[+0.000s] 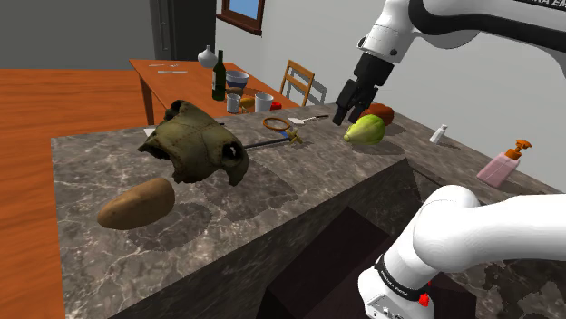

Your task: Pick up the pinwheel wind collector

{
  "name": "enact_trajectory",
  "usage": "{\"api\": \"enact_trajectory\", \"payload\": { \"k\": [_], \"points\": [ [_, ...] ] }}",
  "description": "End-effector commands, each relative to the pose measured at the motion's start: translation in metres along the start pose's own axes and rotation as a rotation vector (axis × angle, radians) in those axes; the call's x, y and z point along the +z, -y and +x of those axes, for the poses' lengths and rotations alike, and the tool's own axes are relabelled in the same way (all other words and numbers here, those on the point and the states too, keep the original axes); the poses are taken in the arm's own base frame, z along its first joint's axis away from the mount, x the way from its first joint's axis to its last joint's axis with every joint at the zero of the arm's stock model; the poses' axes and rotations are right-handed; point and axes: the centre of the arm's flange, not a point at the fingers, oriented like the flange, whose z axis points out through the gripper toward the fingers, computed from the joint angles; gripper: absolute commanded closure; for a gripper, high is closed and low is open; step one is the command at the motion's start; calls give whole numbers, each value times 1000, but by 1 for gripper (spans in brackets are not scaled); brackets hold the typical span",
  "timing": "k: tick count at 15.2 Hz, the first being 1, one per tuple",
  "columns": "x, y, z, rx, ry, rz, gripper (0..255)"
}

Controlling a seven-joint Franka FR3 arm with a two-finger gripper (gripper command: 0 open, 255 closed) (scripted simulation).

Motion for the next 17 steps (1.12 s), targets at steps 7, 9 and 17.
{"api": "enact_trajectory", "payload": {
  "k": [7, 9, 17],
  "points": [
    [38, -37, 58, 33, 12, -23, 0],
    [51, -50, 77, 43, 16, -30, 0],
    [102, -104, 152, 87, 32, -60, 0]
  ]
}}
